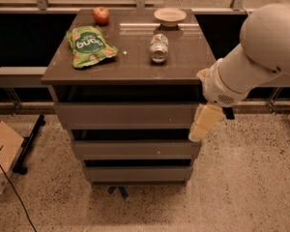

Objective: Open top drawer

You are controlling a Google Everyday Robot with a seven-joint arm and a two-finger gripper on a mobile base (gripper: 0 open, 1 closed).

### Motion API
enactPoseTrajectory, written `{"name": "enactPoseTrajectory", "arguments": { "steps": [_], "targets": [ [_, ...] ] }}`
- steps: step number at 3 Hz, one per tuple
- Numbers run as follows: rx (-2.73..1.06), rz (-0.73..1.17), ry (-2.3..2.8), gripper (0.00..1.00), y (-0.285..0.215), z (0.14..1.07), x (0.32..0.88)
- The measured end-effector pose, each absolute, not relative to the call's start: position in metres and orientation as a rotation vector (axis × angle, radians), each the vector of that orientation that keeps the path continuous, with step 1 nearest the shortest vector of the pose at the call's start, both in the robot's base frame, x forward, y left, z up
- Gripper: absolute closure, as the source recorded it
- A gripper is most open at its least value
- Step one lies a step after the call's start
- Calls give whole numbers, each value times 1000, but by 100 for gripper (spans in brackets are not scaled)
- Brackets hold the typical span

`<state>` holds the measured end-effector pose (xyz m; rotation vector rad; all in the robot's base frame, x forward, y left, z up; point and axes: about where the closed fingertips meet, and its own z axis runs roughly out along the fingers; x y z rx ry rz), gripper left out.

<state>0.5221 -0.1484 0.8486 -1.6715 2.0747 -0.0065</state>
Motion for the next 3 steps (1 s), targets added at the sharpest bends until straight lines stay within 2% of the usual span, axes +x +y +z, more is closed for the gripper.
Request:
{"name": "enactPoseTrajectory", "arguments": {
  "steps": [3],
  "targets": [
    [-1589,75,2154,0,-140,783,557]
  ]
}}
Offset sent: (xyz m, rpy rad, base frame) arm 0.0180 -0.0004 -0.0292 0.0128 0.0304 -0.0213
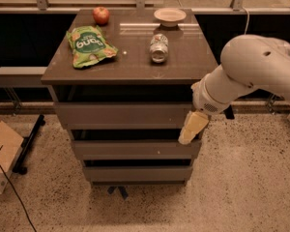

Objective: Open top drawer

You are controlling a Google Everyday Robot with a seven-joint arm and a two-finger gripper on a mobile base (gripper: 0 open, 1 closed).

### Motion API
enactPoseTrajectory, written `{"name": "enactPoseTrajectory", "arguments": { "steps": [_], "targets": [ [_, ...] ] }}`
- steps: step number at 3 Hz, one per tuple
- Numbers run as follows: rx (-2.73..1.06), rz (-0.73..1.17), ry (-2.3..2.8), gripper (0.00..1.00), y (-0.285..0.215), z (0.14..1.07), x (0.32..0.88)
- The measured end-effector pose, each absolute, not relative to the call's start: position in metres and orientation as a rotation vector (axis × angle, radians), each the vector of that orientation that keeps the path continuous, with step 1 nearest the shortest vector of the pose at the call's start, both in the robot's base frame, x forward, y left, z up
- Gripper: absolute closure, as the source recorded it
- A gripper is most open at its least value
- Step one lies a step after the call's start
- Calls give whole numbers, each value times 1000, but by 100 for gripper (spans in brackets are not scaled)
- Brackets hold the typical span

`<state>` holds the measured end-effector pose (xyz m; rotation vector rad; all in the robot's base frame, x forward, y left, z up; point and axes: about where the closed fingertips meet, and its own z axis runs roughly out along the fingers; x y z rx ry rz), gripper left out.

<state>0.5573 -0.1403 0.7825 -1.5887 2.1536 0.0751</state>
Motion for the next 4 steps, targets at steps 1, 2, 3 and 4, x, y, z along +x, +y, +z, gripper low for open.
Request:
{"name": "enactPoseTrajectory", "arguments": {
  "steps": [1,2,3,4],
  "targets": [
    [-1546,104,2170,0,-135,757,573],
    [-1500,126,2187,0,-134,728,596],
    [-1487,152,2200,0,-132,704,620],
    [-1500,194,2215,0,-126,680,643]
  ]
}}
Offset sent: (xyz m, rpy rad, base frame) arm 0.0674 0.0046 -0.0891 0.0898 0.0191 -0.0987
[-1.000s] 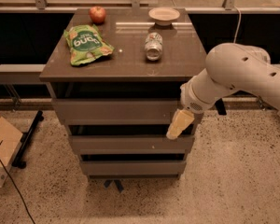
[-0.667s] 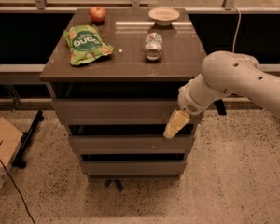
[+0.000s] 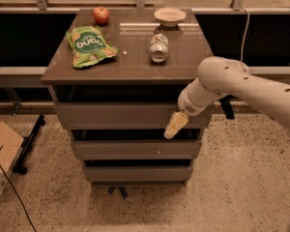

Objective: Open top drawer

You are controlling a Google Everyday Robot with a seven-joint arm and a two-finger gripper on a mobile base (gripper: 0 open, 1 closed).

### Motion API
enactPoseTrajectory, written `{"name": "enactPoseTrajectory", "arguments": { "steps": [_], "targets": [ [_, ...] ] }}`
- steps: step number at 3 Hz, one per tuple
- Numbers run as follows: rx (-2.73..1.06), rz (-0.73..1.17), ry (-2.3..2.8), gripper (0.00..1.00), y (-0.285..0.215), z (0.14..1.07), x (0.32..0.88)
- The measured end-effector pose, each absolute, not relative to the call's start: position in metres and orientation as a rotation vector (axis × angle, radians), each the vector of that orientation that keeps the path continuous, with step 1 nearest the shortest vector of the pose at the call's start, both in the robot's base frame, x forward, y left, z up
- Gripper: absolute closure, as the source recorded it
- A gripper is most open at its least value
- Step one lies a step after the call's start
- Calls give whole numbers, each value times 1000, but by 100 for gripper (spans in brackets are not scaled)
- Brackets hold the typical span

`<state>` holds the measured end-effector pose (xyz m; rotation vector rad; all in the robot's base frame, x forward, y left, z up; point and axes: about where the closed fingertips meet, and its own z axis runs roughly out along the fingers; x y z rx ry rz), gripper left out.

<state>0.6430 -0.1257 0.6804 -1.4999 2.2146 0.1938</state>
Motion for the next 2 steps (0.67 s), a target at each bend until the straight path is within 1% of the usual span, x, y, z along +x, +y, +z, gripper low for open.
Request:
{"name": "enactPoseTrajectory", "arguments": {
  "steps": [1,2],
  "targets": [
    [-1528,273,2221,18,-119,663,657],
    [-1593,310,2254,42,-125,656,644]
  ]
}}
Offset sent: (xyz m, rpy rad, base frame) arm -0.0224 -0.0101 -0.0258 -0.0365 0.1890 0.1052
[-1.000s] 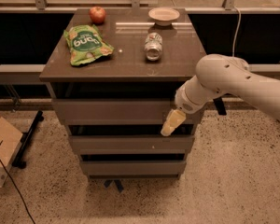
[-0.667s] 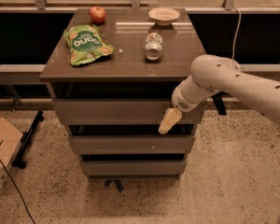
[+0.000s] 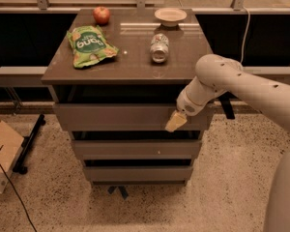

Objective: Open top drawer

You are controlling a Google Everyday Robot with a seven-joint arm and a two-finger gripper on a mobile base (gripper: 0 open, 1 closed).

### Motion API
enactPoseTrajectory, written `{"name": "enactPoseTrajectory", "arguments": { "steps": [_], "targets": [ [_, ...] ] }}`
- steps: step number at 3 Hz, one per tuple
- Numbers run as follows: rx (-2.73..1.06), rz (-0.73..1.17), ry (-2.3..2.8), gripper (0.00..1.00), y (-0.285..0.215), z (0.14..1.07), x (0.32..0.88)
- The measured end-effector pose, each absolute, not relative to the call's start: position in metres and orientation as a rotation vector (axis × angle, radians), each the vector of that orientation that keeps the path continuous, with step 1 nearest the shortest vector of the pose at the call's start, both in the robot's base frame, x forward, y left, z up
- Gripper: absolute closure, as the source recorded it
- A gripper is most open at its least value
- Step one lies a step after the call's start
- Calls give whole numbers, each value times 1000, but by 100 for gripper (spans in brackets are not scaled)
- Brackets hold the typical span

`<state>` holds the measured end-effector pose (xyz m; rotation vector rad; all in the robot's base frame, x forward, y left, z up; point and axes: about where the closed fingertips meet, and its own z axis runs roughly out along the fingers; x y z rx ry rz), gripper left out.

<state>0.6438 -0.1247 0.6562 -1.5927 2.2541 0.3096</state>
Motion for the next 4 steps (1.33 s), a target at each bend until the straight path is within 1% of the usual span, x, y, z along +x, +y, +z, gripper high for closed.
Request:
{"name": "enactPoseTrajectory", "arguments": {
  "steps": [2,3,4],
  "targets": [
    [-1607,321,2267,89,-127,656,636],
    [-1602,348,2321,100,-138,668,594],
    [-1602,348,2321,86,-138,666,594]
  ]
}}
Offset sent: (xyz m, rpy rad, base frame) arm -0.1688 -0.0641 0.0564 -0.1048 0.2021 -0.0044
